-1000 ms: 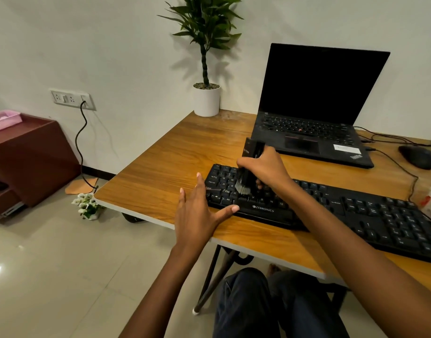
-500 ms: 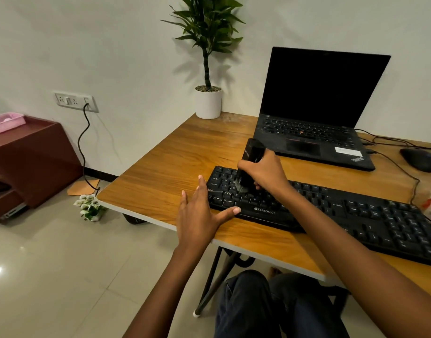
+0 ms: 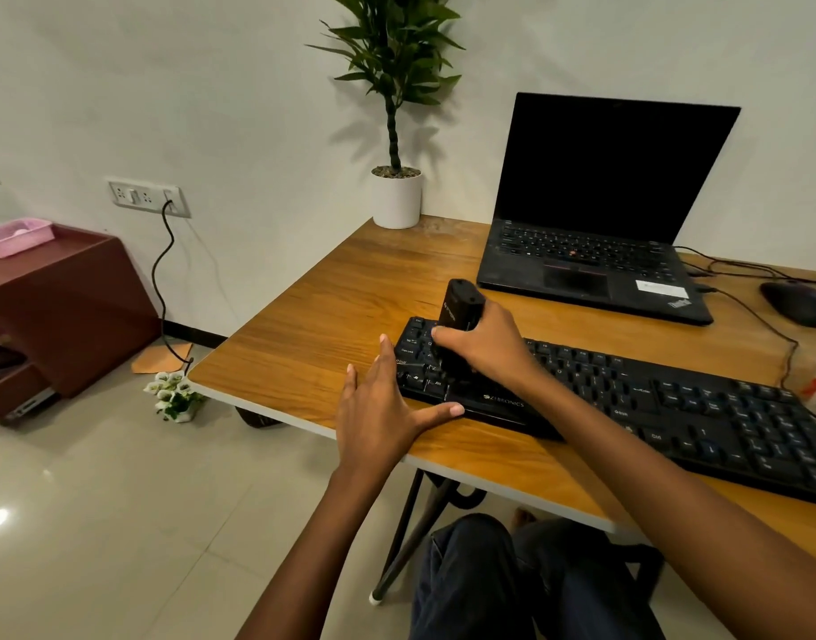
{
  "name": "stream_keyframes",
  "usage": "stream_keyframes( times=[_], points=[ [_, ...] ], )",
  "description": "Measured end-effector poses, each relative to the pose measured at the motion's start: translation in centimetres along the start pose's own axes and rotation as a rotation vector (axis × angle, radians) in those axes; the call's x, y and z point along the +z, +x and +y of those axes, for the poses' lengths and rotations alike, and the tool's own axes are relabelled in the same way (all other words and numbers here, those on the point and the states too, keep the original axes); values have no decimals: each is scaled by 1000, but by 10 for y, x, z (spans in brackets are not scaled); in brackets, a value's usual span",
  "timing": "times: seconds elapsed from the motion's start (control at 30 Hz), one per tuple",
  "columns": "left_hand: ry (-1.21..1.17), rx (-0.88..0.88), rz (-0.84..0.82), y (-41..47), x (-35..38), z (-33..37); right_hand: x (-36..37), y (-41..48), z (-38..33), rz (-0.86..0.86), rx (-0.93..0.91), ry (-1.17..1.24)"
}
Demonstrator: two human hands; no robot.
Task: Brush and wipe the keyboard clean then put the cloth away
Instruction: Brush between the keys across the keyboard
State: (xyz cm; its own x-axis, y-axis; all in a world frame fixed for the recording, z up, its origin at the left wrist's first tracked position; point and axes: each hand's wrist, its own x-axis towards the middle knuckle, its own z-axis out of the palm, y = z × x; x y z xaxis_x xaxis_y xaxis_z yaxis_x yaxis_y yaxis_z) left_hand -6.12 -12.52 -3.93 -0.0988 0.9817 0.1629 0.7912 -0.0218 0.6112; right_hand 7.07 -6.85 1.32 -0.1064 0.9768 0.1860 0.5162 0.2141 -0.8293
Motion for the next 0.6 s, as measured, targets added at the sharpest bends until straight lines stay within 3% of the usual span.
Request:
stream_keyframes(
  times=[0.13, 0.33, 0.6],
  points=[
    [-13, -25, -4, 1, 3, -3, -10, -4, -4, -149, 39, -15],
    [-12, -50, -23, 2, 3, -3, -5, 8, -11, 113, 32, 22],
    [-6, -46, -7, 2, 3, -3, 5, -7, -20, -22, 98, -54]
  ],
)
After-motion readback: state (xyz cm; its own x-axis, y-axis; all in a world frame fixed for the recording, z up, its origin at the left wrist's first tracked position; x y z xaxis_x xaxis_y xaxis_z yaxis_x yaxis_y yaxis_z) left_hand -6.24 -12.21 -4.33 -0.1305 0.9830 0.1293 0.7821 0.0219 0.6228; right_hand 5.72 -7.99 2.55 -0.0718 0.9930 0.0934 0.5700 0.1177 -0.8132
